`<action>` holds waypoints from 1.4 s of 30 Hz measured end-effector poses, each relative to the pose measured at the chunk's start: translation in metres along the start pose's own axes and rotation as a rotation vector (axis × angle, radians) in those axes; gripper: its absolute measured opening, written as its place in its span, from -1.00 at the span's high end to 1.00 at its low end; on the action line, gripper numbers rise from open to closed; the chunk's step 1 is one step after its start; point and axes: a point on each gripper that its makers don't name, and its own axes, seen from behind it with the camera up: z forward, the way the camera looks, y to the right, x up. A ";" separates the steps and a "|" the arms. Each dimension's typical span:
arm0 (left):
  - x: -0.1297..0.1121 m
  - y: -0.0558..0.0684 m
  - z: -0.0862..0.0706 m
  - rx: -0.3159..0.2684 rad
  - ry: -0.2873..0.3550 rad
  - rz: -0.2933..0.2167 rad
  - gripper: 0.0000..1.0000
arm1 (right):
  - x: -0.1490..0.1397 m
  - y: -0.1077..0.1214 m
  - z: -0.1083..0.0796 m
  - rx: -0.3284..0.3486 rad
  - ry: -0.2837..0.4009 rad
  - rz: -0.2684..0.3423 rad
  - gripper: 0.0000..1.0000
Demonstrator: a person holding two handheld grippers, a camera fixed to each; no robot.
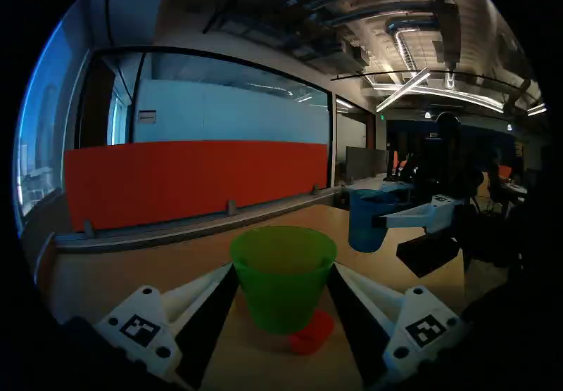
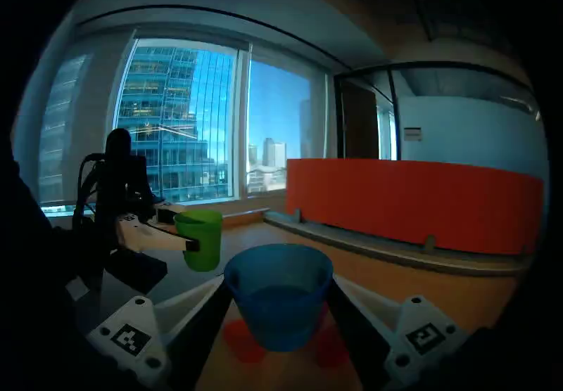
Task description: Pour water
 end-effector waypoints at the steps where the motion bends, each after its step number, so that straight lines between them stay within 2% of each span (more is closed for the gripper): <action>1: 0.000 0.000 0.000 0.000 0.001 0.000 -0.69 | 0.001 0.000 0.000 0.001 0.000 -0.001 -0.79; 8: -0.001 0.000 0.001 0.002 -0.001 0.007 -0.69 | 0.008 0.001 0.004 0.001 -0.004 -0.018 -0.80; 14: -0.002 0.002 0.003 -0.003 -0.005 0.010 -0.69 | 0.016 0.002 0.007 -0.002 -0.009 -0.063 -0.79; 21: -0.007 0.010 0.008 -0.018 -0.013 0.011 -0.69 | 0.025 0.002 0.010 -0.001 -0.025 -0.160 -0.79; 30: -0.008 0.028 0.015 -0.054 -0.012 0.007 -0.69 | 0.037 -0.005 0.018 0.029 -0.044 -0.258 -0.80; 42: -0.008 0.044 0.021 -0.080 -0.011 0.017 -0.69 | 0.059 -0.002 0.028 0.019 -0.047 -0.420 -0.79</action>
